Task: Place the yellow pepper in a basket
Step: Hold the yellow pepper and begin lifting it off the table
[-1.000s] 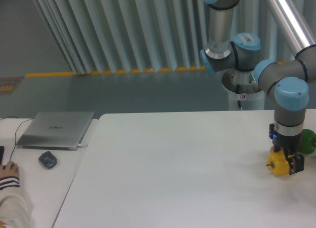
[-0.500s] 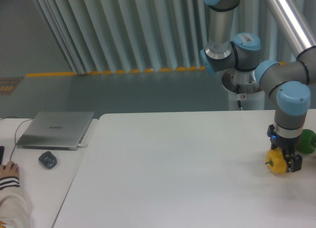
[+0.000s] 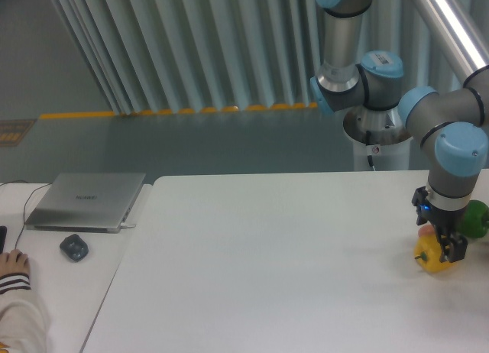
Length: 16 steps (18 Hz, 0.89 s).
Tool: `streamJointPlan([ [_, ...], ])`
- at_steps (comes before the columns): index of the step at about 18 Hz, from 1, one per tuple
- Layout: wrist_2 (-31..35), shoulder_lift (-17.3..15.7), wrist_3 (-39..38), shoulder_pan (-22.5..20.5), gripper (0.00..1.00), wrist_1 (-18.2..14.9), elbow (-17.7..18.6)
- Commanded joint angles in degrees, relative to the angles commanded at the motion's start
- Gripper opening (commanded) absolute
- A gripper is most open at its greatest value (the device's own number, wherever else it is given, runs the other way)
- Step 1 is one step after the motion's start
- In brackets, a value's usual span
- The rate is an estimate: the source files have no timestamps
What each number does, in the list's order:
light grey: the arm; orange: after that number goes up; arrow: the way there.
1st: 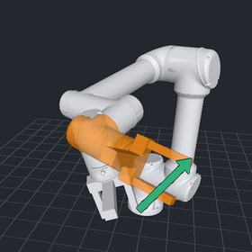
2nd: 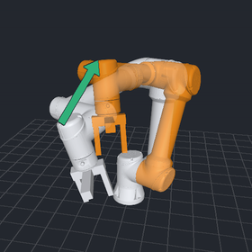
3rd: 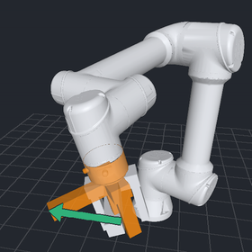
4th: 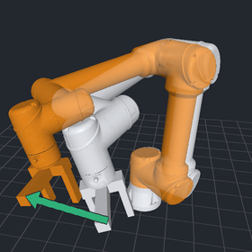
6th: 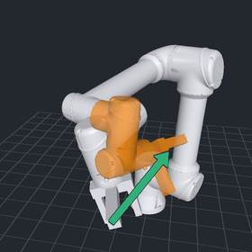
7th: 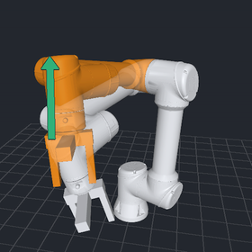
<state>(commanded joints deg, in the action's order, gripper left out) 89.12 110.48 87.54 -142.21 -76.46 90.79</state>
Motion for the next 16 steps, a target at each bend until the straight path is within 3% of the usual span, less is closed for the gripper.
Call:
streamJointPlan([
  [13,0.1,2.1,-0.2,-0.3,1.0,1.4,-0.2],
  [16,0.2,2.1,0.0,-1.1,0.78,1.6,-0.4],
])
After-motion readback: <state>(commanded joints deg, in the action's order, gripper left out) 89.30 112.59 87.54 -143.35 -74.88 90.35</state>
